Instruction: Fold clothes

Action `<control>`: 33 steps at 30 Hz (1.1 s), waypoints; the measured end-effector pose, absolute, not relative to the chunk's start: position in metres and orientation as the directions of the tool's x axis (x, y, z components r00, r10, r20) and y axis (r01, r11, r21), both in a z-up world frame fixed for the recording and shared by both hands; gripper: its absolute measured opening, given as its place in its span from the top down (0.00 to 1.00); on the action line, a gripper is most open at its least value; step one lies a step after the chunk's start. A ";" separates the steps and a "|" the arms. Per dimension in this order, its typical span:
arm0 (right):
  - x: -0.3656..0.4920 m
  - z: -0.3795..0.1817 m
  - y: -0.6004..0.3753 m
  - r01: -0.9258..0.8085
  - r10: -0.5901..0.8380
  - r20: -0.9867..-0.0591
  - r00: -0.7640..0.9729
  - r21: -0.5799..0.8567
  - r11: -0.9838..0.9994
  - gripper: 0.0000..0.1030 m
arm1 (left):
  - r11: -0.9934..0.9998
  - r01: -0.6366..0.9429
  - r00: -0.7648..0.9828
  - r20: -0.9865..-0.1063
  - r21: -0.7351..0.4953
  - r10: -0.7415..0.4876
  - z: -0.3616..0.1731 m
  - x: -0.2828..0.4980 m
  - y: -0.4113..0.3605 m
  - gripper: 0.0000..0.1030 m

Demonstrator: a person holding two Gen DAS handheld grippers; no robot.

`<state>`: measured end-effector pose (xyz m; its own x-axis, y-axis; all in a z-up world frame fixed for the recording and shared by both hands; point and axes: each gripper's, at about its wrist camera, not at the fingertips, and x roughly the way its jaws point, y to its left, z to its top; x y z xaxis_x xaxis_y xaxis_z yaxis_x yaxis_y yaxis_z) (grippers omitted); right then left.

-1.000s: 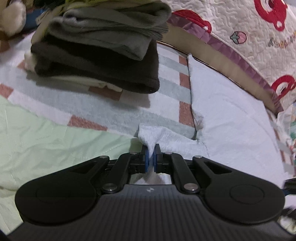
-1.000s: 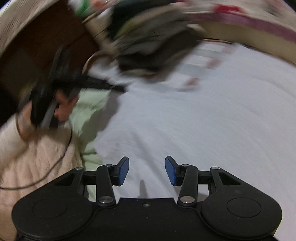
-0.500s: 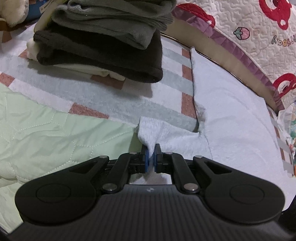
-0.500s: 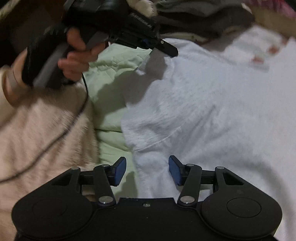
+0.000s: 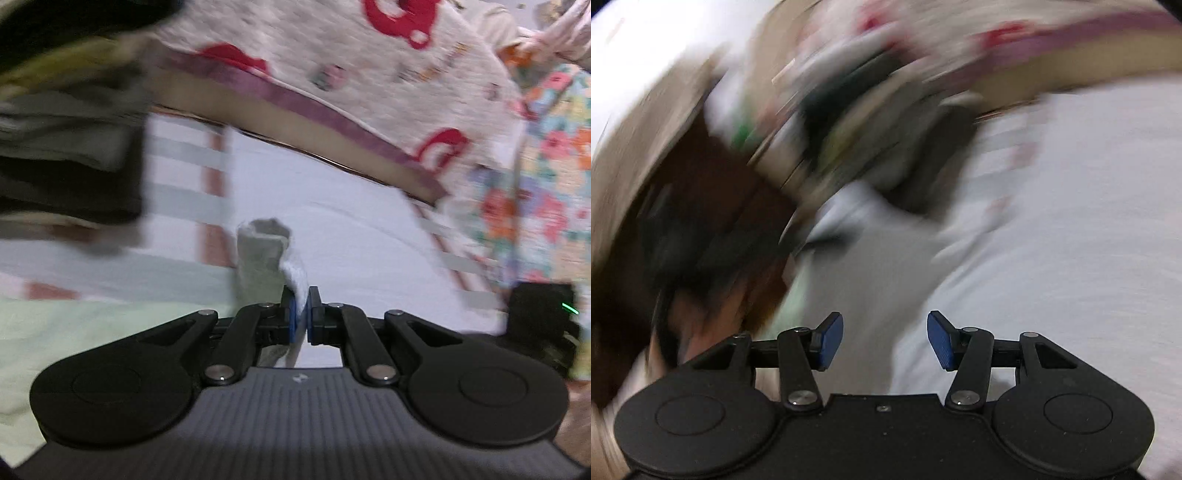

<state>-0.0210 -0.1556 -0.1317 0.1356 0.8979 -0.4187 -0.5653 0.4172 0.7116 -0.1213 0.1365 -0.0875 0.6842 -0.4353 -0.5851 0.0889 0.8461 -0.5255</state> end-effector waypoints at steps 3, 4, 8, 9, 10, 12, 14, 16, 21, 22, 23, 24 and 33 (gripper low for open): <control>-0.007 -0.134 -0.187 -0.488 0.862 -0.438 0.254 0.711 0.506 0.44 | 0.799 0.113 0.625 -0.583 -0.591 -0.519 -0.092 -0.107 0.113 0.95; -0.004 -0.136 -0.198 -0.454 0.852 -0.445 0.275 0.721 0.523 0.44 | 0.803 0.109 0.626 -0.587 -0.586 -0.513 -0.094 -0.109 0.113 0.93; -0.002 -0.153 -0.223 -0.324 0.826 -0.482 0.290 0.763 0.559 0.45 | 0.821 0.095 0.631 -0.604 -0.563 -0.487 -0.101 -0.116 0.116 0.65; -0.002 -0.158 -0.222 -0.313 0.819 -0.498 0.286 0.759 0.571 0.45 | 0.825 0.092 0.632 -0.608 -0.557 -0.480 -0.102 -0.118 0.116 0.64; -0.001 -0.162 -0.222 -0.302 0.815 -0.507 0.281 0.759 0.577 0.45 | 0.830 0.088 0.633 -0.612 -0.551 -0.474 -0.104 -0.120 0.117 0.62; 0.000 -0.166 -0.221 -0.284 0.816 -0.510 0.271 0.768 0.575 0.45 | 0.838 0.082 0.635 -0.620 -0.539 -0.461 -0.108 -0.124 0.118 0.58; 0.000 -0.169 -0.218 -0.269 0.816 -0.515 0.263 0.773 0.575 0.45 | 0.846 0.075 0.637 -0.628 -0.527 -0.447 -0.111 -0.128 0.119 0.53; -0.002 -0.173 -0.210 -0.258 0.811 -0.528 0.253 0.770 0.583 0.44 | 0.854 0.067 0.639 -0.635 -0.515 -0.434 -0.114 -0.132 0.120 0.53; -0.003 -0.184 -0.200 -0.235 0.793 -0.567 0.222 0.759 0.608 0.42 | 0.861 -0.015 0.589 -0.701 -0.508 -0.403 -0.144 -0.145 0.124 0.57; -0.005 -0.186 -0.199 -0.236 0.783 -0.577 0.232 0.748 0.621 0.45 | 0.827 -0.030 0.571 -0.689 -0.562 -0.447 -0.151 -0.145 0.124 0.57; -0.008 -0.186 -0.197 -0.250 0.785 -0.570 0.242 0.745 0.618 0.53 | 0.800 -0.045 0.557 -0.680 -0.599 -0.477 -0.157 -0.144 0.123 0.57; -0.012 -0.185 -0.196 -0.278 0.799 -0.550 0.245 0.749 0.601 0.86 | 0.780 -0.060 0.546 -0.675 -0.623 -0.497 -0.162 -0.144 0.122 0.60; -0.031 -0.146 -0.179 -0.522 0.482 -0.745 0.460 0.212 0.826 0.90 | 0.944 -0.016 0.499 -0.820 -0.331 -0.279 -0.167 -0.143 0.094 0.74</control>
